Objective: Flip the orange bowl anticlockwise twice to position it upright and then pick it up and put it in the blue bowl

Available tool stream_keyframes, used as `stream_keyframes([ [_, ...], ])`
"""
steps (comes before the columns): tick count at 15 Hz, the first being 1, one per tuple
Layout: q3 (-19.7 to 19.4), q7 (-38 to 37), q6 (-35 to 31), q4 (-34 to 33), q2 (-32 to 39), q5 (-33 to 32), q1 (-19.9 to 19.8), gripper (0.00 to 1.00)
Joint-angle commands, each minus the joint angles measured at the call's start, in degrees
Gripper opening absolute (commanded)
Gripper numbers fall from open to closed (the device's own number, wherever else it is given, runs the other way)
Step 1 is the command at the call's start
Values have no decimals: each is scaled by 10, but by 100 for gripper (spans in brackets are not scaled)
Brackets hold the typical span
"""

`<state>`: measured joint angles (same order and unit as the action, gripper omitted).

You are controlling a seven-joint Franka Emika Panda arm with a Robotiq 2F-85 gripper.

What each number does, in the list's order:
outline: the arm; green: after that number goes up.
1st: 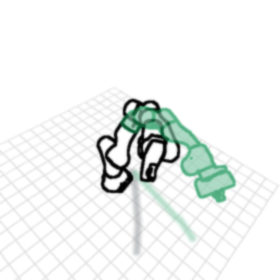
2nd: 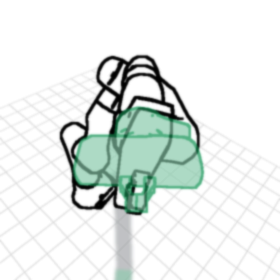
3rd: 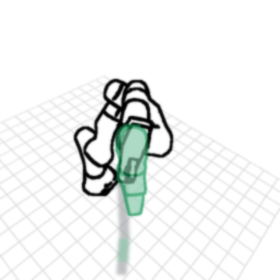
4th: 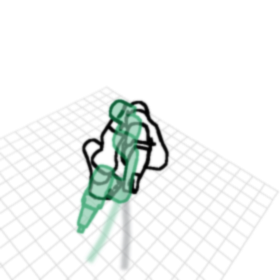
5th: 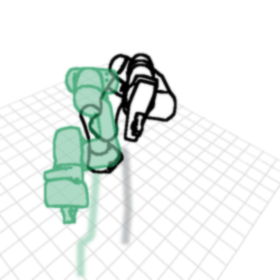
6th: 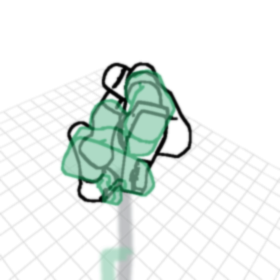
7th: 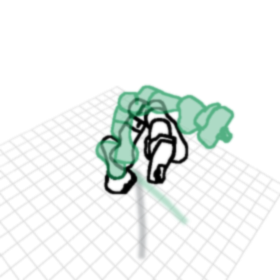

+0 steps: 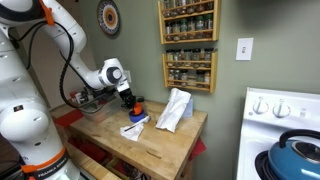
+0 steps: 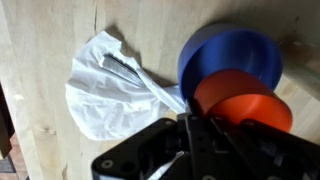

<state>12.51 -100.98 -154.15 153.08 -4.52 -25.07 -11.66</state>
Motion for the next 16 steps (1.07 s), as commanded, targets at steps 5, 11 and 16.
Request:
stream_keyframes([
  [5,-68,-31,-12,-42,79,-25,76,30],
  [11,-97,5,-4,-40,69,25,104,69],
  [16,-102,46,-11,-34,85,86,113,52],
])
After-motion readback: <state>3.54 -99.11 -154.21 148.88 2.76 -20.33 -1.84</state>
